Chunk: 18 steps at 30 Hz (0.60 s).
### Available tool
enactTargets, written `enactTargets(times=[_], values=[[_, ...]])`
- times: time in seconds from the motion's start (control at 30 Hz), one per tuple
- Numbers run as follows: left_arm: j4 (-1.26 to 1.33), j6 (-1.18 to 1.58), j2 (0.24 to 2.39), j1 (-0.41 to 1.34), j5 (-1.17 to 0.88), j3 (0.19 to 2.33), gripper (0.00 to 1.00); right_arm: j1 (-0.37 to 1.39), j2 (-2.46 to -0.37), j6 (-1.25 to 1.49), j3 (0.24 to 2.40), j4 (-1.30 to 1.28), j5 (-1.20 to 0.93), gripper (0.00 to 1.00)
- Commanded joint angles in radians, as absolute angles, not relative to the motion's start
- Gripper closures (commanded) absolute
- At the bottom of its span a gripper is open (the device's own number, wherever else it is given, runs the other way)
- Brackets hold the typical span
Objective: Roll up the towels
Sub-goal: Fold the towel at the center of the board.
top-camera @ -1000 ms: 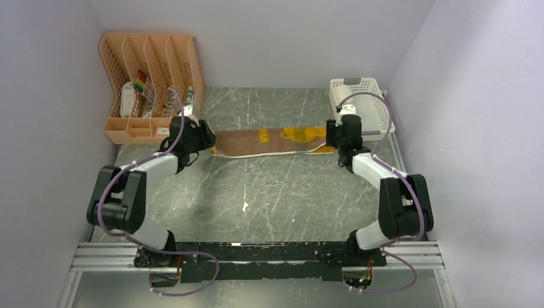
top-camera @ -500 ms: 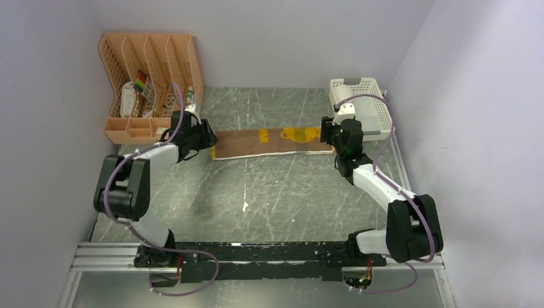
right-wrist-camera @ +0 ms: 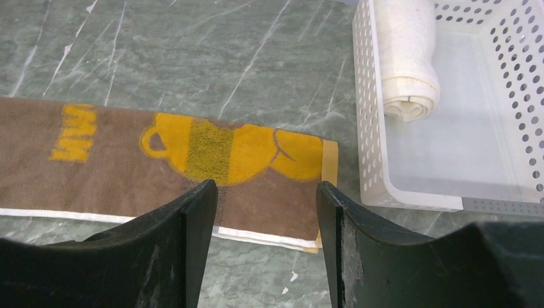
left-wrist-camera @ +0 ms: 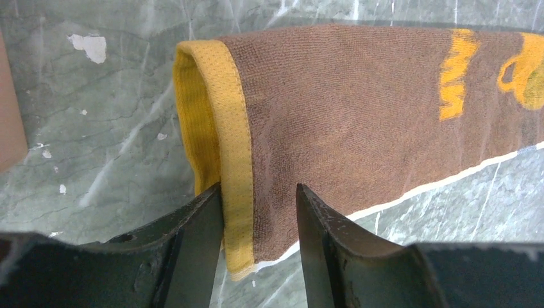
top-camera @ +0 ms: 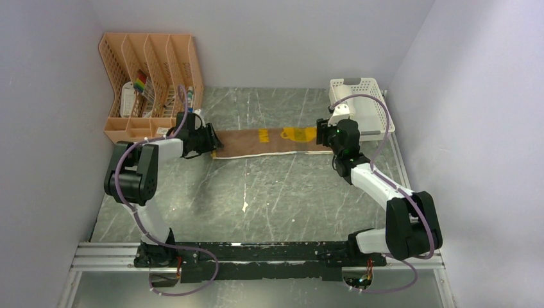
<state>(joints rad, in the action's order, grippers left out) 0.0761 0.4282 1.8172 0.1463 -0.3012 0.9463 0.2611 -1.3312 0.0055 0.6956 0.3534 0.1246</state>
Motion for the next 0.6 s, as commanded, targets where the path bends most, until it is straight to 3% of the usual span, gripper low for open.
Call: enactTargets(times=[0.0,0.23,0.57], values=[[0.016,0.427,1.781,0.132,-0.242,0.944,0.44,0.267,-1.345,-0.003,0.721,0.362,0.108,0.42],[-0.051,0.399,1.705,0.099,-0.219,0.984,0.42,0.274,-1.364,-0.002,0.723,0.365,0.09,0.42],[-0.051,0.404,1.808,0.071,-0.312,1.029,0.45,0.276,-1.369,-0.017,0.722,0.357,0.084,0.42]])
